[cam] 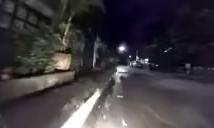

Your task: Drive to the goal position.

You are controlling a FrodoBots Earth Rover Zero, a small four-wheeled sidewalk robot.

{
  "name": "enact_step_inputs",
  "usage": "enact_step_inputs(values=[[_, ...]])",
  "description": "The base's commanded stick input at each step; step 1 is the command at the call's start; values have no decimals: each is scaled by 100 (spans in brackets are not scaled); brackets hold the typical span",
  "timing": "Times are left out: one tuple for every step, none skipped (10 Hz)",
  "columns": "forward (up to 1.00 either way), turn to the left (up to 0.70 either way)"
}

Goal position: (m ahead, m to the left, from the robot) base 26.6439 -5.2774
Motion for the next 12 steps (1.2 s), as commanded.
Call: enact_step_inputs(values=[[50, 0], [50, 0], [50, 0], [50, 0], [50, 0], [50, 0], [50, 0], [50, 0], [50, 0], [50, 0], [50, 0], [50, -13]])
